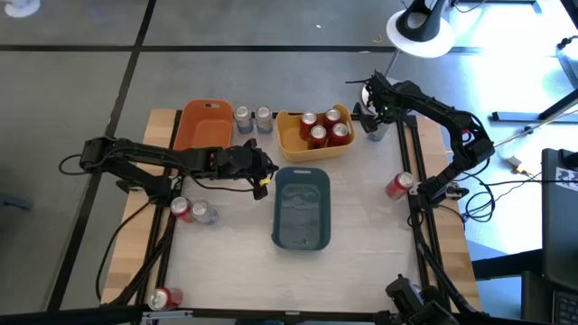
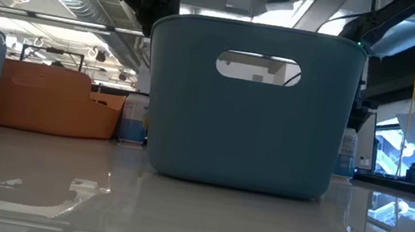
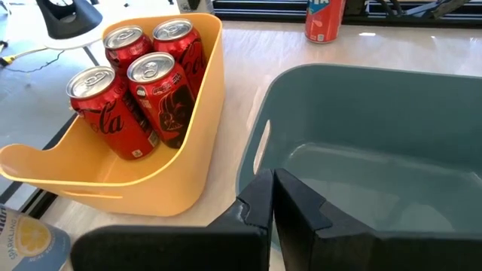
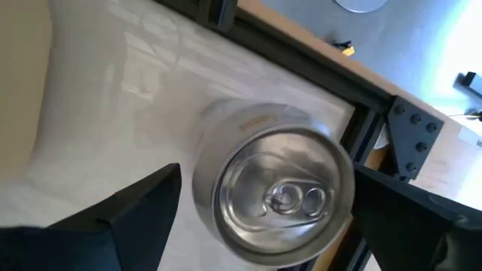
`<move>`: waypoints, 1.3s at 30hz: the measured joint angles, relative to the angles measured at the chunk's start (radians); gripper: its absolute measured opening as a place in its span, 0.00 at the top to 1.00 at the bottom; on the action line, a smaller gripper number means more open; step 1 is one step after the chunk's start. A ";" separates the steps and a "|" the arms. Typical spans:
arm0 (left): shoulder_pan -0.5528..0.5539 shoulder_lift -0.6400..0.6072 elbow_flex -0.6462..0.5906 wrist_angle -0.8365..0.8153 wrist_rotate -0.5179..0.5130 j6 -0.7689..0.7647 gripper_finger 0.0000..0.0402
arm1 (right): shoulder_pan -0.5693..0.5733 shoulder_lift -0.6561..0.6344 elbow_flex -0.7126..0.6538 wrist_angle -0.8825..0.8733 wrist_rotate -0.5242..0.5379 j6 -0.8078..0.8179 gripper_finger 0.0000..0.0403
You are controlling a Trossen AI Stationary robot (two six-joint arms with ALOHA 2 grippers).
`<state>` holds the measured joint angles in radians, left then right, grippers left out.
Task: Sort soda cans
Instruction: Put the top right white soda can into the blue bin
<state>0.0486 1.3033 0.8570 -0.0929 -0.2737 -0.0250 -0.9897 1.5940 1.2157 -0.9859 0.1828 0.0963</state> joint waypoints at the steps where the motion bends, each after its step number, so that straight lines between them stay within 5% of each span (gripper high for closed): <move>1: 0.000 0.000 0.000 0.000 0.000 0.000 0.99 | 0.000 -0.001 -0.008 0.000 -0.013 0.000 0.10; 10: 0.000 0.000 0.000 0.000 0.000 -0.001 0.99 | 0.001 -0.001 -0.080 0.023 -0.062 -0.003 0.13; 17: 0.000 0.000 0.000 0.000 0.000 -0.001 0.99 | 0.001 -0.004 -0.081 0.045 -0.063 -0.040 0.35; 27: 0.000 0.000 0.000 -0.001 0.000 -0.001 0.99 | 0.002 -0.004 -0.068 0.039 -0.079 -0.057 0.36; 39: 0.000 0.000 0.000 -0.001 0.000 -0.001 0.99 | 0.002 -0.008 -0.064 0.053 -0.100 -0.051 0.08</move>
<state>0.0486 1.3033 0.8570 -0.0937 -0.2737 -0.0258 -0.9878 1.5864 1.1519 -0.9334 0.0828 0.0456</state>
